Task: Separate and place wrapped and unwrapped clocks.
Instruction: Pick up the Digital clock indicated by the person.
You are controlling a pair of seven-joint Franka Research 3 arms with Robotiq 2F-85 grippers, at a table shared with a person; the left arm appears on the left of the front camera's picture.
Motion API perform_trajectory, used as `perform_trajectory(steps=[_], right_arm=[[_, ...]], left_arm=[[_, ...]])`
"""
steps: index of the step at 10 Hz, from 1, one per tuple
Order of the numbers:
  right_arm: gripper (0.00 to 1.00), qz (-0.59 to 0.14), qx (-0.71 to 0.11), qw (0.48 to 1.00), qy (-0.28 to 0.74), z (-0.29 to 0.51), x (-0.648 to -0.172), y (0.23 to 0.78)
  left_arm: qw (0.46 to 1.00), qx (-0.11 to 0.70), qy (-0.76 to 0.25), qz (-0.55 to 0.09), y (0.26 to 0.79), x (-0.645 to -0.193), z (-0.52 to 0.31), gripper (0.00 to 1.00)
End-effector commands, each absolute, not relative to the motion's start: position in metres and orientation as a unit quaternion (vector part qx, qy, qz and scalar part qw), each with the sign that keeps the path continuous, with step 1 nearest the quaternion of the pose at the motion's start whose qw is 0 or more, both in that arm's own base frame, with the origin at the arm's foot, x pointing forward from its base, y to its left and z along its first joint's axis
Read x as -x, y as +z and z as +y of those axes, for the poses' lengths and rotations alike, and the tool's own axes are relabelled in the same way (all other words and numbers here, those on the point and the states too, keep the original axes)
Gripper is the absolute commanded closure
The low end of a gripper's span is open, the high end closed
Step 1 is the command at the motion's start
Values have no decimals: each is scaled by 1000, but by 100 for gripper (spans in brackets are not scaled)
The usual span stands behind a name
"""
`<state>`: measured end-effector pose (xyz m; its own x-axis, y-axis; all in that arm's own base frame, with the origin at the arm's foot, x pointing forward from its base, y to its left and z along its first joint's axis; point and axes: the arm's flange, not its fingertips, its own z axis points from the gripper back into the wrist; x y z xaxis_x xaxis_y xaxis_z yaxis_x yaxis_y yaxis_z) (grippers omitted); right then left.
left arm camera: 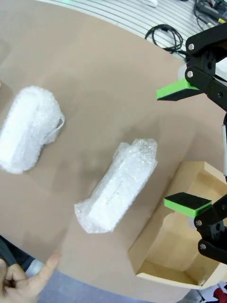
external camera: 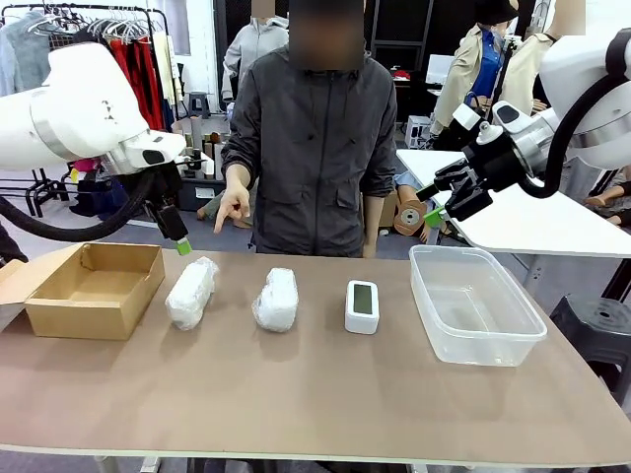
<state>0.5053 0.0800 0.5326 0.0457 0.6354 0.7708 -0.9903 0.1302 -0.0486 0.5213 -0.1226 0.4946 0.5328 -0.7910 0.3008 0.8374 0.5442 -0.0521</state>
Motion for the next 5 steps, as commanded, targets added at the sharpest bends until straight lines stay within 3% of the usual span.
perform_trajectory(steps=[1, 5], right_arm=[[0, -338, -264, 671, 605, 80, -505, 535], [0, -338, -264, 671, 605, 80, -505, 535]], left_arm=[[872, 97, -463, -124, 495, -523, -115, 0], [872, 97, -463, -124, 495, -523, -115, 0]])
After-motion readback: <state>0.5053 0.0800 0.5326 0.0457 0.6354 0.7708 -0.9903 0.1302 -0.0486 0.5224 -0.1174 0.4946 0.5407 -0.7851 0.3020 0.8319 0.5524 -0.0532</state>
